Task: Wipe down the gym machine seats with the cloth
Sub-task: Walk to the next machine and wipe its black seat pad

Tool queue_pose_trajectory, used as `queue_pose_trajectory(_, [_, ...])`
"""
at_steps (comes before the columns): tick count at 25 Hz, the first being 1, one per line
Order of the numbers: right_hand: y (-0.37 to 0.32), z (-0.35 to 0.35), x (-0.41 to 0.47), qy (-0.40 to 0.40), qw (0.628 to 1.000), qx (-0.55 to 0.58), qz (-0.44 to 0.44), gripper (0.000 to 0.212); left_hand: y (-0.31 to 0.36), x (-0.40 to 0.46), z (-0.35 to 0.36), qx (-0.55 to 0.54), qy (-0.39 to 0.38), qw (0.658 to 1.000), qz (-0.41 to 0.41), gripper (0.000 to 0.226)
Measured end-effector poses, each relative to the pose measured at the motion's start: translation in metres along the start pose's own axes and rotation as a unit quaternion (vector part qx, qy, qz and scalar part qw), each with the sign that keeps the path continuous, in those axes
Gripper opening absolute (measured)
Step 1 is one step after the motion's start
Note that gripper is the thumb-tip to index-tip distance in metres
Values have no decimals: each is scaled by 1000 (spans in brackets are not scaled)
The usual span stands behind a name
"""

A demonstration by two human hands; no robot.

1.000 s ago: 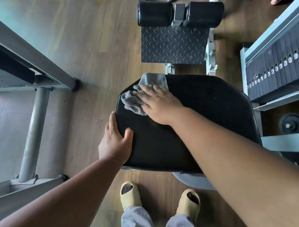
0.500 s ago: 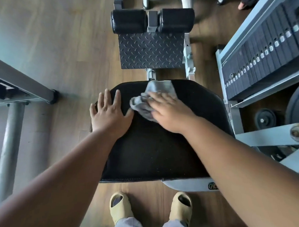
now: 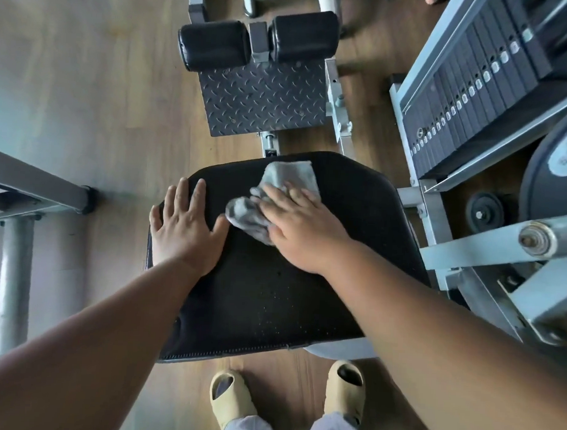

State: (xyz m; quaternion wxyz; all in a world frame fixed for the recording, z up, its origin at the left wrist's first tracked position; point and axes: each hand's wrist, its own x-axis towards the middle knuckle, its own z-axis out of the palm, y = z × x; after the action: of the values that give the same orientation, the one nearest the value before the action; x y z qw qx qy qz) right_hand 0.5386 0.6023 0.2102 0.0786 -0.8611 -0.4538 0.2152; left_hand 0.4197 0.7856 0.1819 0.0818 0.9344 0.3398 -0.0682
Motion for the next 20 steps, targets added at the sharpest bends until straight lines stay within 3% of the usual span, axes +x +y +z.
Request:
queue_pose_trajectory(3, [55,-4,-62,41,995,-11,85,51,0,0,1,3,7,1000,-3,74])
queue_pose_trajectory(7, [80,-17,-4,73,974,21,213,55,1,1,3,10,15,1000,1,76])
queue_pose_trajectory(10, [24,-7,30,45,991,12,124,54,0,1,3,8,21,1000,3,77])
queue_pose_trajectory(12, [9,8,-8,34,999,-8,41,53,0,1,1,4,25,1000,5,77])
queue_pose_trajectory(14, [29,13,-67,59,997,-13,38,50,1,1,1,2,26,1000,5,77])
queue_pose_trajectory(17, [73,5,-107,73,983,1,167,51,1,2,4,6,38,999,3,76])
queue_pose_trajectory(20, [69,1,-52,94,965,6,245,56,1,2,4,9,38,999,7,75])
